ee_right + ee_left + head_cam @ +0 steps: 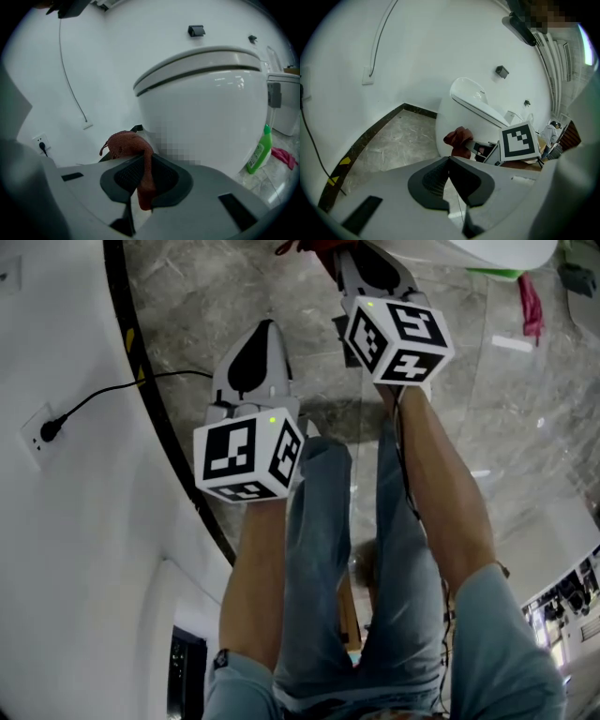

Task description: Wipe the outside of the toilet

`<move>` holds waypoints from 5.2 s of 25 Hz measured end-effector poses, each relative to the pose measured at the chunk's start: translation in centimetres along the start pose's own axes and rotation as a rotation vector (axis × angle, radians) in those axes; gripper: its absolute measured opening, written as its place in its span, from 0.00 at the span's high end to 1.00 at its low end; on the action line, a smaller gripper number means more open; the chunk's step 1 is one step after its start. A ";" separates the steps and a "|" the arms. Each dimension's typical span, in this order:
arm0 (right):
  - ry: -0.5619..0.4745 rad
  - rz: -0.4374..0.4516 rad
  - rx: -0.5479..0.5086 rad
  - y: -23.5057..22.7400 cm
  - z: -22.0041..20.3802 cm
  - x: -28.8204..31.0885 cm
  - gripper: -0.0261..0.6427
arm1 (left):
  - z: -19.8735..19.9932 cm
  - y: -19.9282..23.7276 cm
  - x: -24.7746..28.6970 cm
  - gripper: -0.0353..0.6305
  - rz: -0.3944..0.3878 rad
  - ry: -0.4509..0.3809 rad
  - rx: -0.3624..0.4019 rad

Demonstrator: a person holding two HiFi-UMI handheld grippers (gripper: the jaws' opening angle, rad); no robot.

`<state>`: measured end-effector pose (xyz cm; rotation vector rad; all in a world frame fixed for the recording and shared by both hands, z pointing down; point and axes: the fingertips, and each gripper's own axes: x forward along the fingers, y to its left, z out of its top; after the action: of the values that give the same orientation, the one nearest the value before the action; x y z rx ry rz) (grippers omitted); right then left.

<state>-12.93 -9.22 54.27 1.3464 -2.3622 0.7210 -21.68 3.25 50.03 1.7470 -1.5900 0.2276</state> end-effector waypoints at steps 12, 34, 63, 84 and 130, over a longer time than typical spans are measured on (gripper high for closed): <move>0.021 -0.065 0.175 -3.5 -1.3 -1.2 0.89 | -1.2 -1.2 0.7 0.96 0.042 0.038 -0.012; 0.121 0.023 0.046 -9.9 -1.1 -6.2 0.89 | -3.6 -10.9 5.4 0.96 0.037 0.118 0.016; 0.154 0.029 -0.156 -26.0 1.9 -7.0 0.89 | -4.9 -22.1 12.8 0.96 0.046 0.137 0.034; 0.235 0.021 -0.160 -17.7 -4.0 -10.3 0.89 | -5.1 -14.8 5.9 0.96 0.013 0.112 0.001; 0.139 0.012 -0.080 -12.4 -8.3 -0.6 0.89 | -10.0 -6.4 8.6 0.96 0.009 0.131 -0.051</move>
<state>-1.66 -9.29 64.06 1.2101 -2.2664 0.6924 -10.58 2.37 59.55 1.6522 -1.4975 0.2975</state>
